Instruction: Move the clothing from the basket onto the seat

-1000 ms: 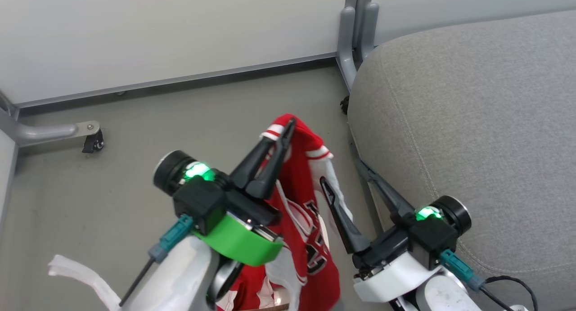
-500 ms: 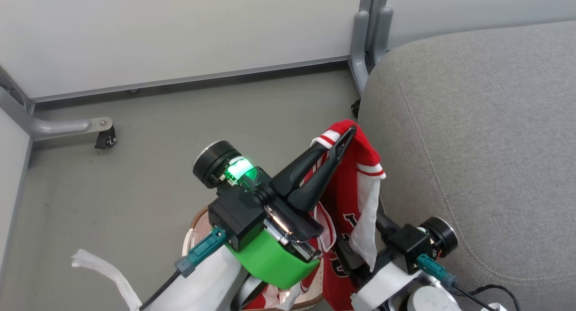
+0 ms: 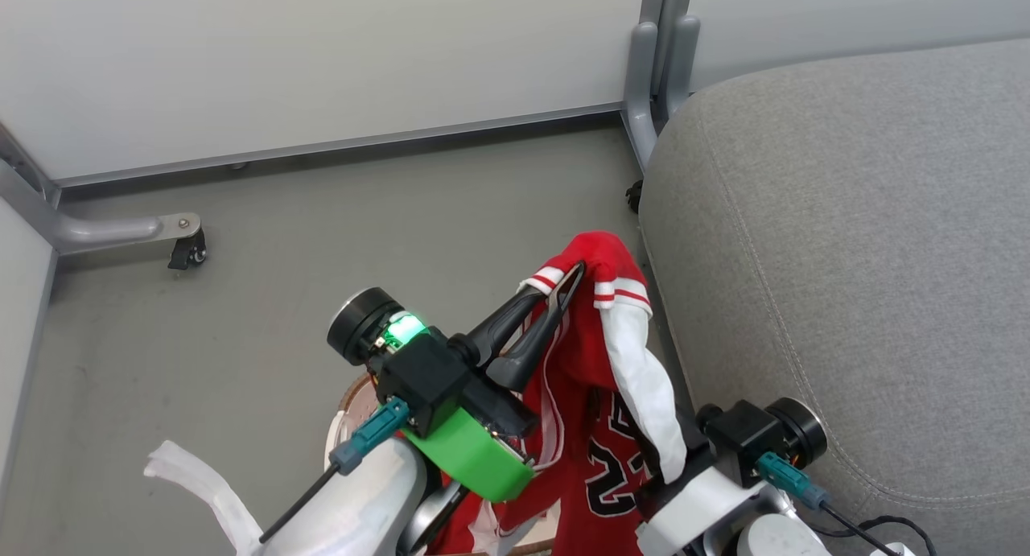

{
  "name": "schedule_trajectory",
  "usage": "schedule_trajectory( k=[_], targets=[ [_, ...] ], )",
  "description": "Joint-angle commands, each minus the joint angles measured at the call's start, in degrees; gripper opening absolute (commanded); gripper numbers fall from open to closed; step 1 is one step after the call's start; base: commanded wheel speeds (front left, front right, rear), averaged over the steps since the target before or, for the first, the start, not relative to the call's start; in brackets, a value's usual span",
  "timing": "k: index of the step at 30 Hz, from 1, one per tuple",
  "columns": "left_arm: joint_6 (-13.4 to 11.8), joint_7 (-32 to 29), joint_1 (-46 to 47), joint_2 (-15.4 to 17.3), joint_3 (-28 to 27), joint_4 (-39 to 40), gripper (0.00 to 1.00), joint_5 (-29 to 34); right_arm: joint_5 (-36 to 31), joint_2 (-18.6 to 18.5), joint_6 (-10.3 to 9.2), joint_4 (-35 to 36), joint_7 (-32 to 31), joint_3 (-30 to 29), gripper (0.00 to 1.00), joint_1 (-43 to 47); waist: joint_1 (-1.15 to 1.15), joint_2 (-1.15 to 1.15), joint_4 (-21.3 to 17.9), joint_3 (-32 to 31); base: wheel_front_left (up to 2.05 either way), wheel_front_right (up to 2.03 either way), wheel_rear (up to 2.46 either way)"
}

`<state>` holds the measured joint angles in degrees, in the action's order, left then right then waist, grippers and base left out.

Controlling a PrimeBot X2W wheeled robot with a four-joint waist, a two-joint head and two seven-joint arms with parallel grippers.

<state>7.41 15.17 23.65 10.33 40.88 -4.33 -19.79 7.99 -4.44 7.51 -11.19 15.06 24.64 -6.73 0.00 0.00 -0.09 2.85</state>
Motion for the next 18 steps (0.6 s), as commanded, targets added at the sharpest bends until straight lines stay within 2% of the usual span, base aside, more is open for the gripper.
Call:
schedule_trajectory(
  k=[1, 4, 5, 6, 7, 8, 18],
  targets=[
    [0.12, -0.03, -0.67, 0.63, 0.07, -0.54, 0.1, -0.46, 0.44, -0.13, -0.04, 0.32, 0.18, -0.33, 0.0, 0.32, 0.0, 0.0, 0.05, 0.12, 0.0, 0.0, 0.0],
    [0.12, -0.03, -0.54, 0.89, 0.58, -1.17, 0.18, -1.17, 0.3, -0.11, -0.04, 0.46, 0.18, -1.25, 0.0, 0.28, 0.0, 0.0, 0.19, 0.32, 0.0, 0.0, 0.0],
    [0.12, -0.03, -0.43, 0.95, 0.64, -1.38, 0.27, -1.33, 0.13, -0.04, -0.04, 0.55, 0.18, -1.66, 0.0, 0.25, 0.0, 0.0, 0.26, 0.41, 0.0, 0.0, 0.0],
    [0.12, -0.03, -0.38, 1.02, 0.64, -1.63, 0.41, -1.43, 0.05, 0.01, -0.04, 0.63, 0.18, -2.0, 0.0, 0.24, 0.0, 0.0, 0.3, 0.47, 0.0, 0.0, 0.0],
    [0.12, -0.03, -0.34, 1.13, 0.68, -1.99, 0.93, -1.62, -0.19, 0.07, -0.04, 0.74, 0.17, -2.72, 0.0, 0.24, 0.0, 0.0, 0.33, 0.55, 0.0, 0.0, 0.0],
    [0.12, -0.04, -0.32, 1.22, 0.72, -2.41, 1.0, -1.71, -0.32, 0.14, -0.04, 0.91, 0.18, -3.24, 0.0, 0.26, 0.0, 0.0, 0.36, 0.61, 0.0, 0.0, 0.0],
    [0.12, -0.03, -0.49, 1.8, 0.35, -3.82, 1.0, -1.66, -0.59, 0.92, -0.04, 2.25, 0.18, -7.22, 0.0, 0.61, 0.0, 0.0, 0.24, 1.01, 0.0, 0.0, 0.0]
  ],
)
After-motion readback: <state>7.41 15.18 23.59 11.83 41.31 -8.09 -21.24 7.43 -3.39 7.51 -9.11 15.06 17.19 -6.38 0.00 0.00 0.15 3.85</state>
